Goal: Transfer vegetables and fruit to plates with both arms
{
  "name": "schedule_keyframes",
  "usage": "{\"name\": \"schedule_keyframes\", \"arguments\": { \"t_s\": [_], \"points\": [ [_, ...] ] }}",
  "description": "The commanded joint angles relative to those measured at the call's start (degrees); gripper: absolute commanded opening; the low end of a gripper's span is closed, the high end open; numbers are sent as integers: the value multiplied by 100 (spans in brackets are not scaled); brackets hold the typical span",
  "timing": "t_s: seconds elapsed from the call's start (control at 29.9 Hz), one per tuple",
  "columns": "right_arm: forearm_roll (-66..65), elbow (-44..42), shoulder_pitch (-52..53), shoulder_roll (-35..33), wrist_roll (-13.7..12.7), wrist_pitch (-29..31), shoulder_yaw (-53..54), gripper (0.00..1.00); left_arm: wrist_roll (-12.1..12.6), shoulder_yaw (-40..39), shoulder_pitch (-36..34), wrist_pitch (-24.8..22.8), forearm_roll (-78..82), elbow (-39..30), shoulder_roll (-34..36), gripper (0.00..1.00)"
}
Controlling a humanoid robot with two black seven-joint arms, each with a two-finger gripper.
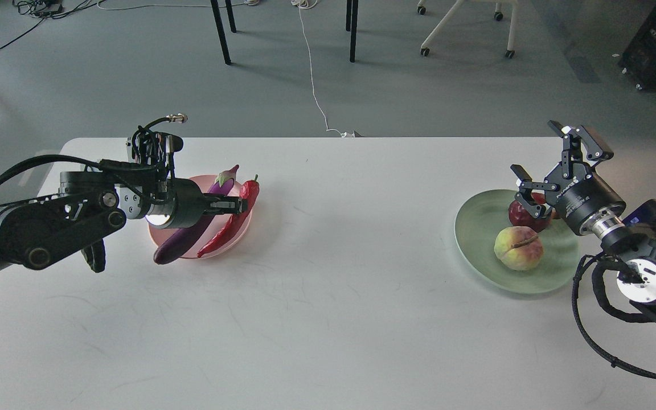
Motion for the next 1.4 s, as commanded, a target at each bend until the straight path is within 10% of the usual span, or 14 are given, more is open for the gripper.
{"name": "schedule_keyframes", "arguments": {
  "t_s": [0.0, 0.2, 0.47, 0.7, 1.04, 1.2, 1.37],
  "points": [
    [0, -2, 9, 1, 1, 0, -5, 98, -11, 27, 25, 104, 44, 63, 1, 17],
    [0, -2, 0, -8, 1, 0, -5, 98, -82, 18, 8, 87, 27, 160, 19, 90],
    [0, -11, 9, 45, 1, 0, -5, 98, -213, -157, -53, 104, -96, 143, 107, 93],
    [0, -37, 114, 62, 1, -88, -14, 98, -1197, -1922, 349, 542, -2088, 81, -349, 98],
    [0, -63, 325, 449, 1, -167, -5, 98, -1373, -2390, 877, 3153, -3533, 134, -1061, 98],
    [0, -81, 325, 616, 1, -176, -5, 98, -1628, -3267, 1790, 2874, -3402, 134, -1457, 98],
    [-9, -221, 308, 826, 1, -359, -102, 98, -1585, -4392, 2669, 1601, -3085, 335, -1967, 98]
  ]
}}
